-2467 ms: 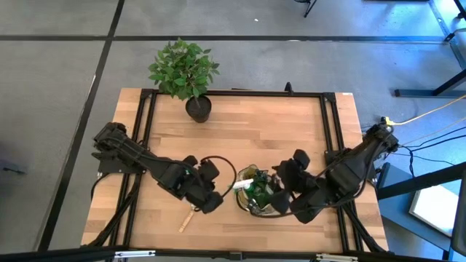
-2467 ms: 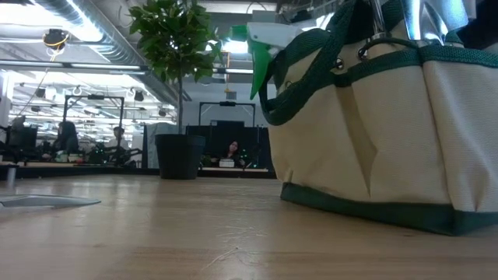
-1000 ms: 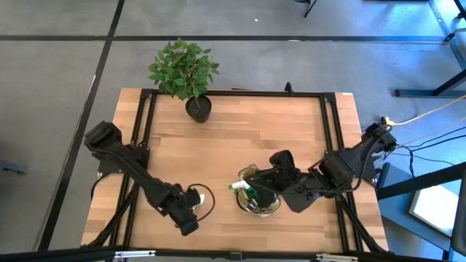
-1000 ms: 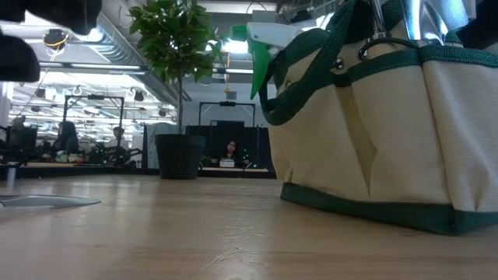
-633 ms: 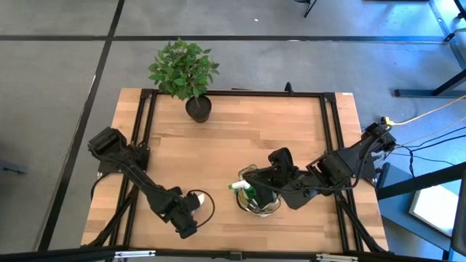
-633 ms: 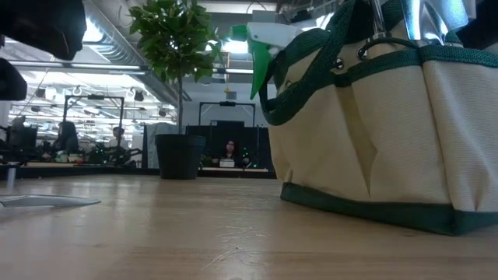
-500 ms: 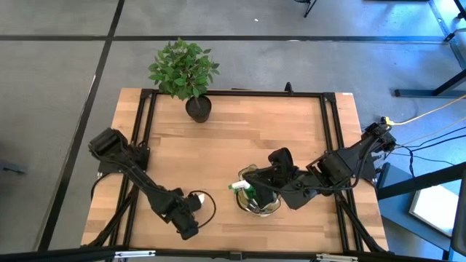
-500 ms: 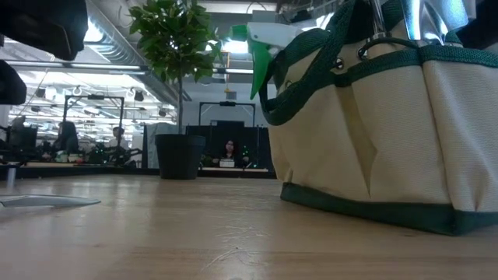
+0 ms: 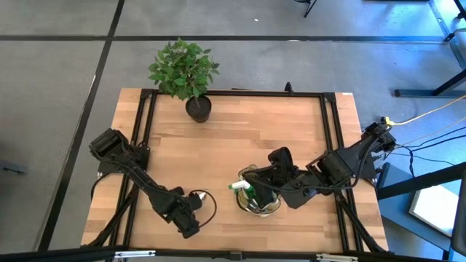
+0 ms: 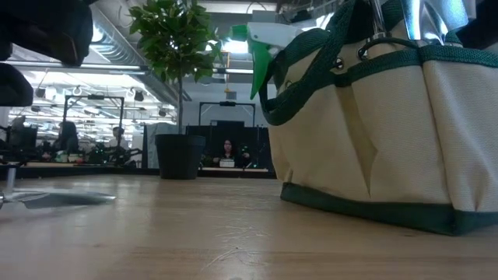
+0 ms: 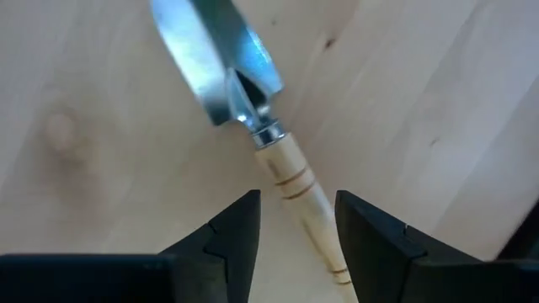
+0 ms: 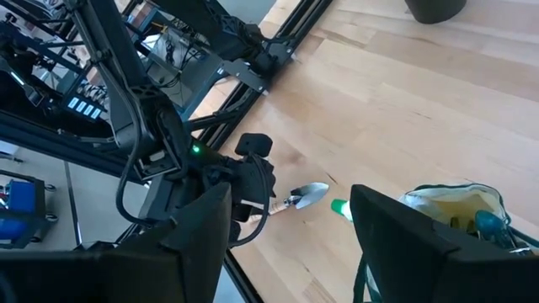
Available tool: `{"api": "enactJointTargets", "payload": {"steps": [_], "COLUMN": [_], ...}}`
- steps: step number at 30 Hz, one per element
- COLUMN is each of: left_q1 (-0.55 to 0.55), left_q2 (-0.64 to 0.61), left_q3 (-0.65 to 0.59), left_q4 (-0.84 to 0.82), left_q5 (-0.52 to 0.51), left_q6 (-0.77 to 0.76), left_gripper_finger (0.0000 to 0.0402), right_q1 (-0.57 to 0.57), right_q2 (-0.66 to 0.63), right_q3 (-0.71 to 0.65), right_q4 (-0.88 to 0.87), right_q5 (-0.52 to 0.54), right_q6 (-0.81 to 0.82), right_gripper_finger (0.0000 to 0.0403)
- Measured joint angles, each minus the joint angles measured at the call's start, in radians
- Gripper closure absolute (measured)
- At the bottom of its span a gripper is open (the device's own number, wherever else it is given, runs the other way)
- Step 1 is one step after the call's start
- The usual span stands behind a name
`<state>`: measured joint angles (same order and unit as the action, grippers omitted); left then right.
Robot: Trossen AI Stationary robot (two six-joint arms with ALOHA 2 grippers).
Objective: Pick & Place Garden tools in Gardening bag
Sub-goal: Put the brown trowel into the brown gardening bag
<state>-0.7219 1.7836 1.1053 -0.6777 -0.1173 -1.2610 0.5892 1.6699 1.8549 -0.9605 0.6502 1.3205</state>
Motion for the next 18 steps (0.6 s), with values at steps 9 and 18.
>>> {"api": "enactJointTargets", "payload": {"steps": [9,18], "left_q1": [0.0,-0.003], "left_q2": [0.016,0.096], "left_q3": [0.004,0.008], "left_q4": [-0.06,-0.068], "left_q5": [0.008,0.056], "left_q6": [0.0,0.019], "left_gripper_finger": [0.0251,0.0261], "right_q1": [0.0,0.0], "right_q2": [0.0,0.0], "right_q3": [0.0,0.0], "right_q4": [0.0,0.001], "right_q5": [0.0,0.001], "right_q6": [-0.019,-0.019], "right_gripper_finger": [0.0157,0.0157]}}
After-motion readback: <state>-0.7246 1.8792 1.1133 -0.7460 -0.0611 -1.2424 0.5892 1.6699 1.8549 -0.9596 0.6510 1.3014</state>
